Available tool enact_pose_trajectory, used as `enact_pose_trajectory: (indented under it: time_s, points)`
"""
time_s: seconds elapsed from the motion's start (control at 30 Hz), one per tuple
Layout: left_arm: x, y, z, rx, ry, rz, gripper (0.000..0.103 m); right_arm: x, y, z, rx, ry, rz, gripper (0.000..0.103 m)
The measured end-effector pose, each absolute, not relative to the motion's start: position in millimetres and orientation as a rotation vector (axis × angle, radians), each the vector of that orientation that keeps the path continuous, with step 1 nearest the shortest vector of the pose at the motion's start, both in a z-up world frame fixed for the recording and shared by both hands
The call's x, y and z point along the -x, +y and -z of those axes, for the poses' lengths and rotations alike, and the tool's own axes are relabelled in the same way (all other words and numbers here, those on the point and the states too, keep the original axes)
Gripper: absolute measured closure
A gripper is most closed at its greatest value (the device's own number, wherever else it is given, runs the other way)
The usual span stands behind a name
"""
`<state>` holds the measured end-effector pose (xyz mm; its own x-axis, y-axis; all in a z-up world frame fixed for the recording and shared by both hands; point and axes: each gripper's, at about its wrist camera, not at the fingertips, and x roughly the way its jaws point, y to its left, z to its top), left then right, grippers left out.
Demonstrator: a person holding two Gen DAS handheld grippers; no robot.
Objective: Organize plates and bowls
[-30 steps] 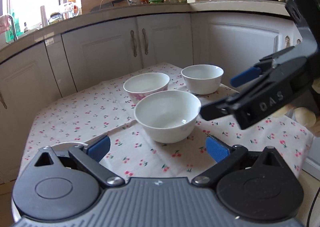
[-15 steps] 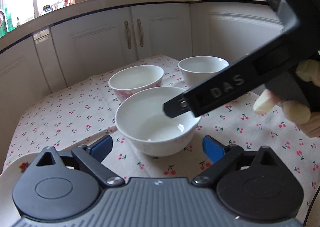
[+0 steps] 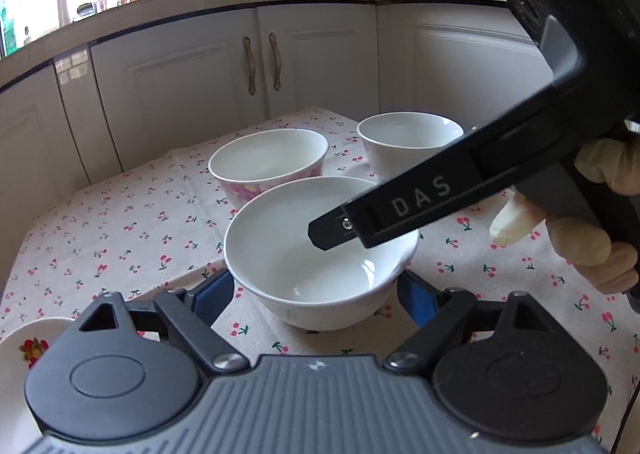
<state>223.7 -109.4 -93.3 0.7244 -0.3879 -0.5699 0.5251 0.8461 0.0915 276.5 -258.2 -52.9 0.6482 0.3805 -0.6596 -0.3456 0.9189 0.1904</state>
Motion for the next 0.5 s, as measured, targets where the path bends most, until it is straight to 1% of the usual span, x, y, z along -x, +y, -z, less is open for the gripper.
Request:
enact_pose_trajectory:
  time_s: [0.5]
  points:
    - [-217.9, -102.8, 87.5, -0.26, 0.569, 0.543, 0.015, -265.0, -259.2, 46.5, -0.069, 0.768, -0.411, 0.048]
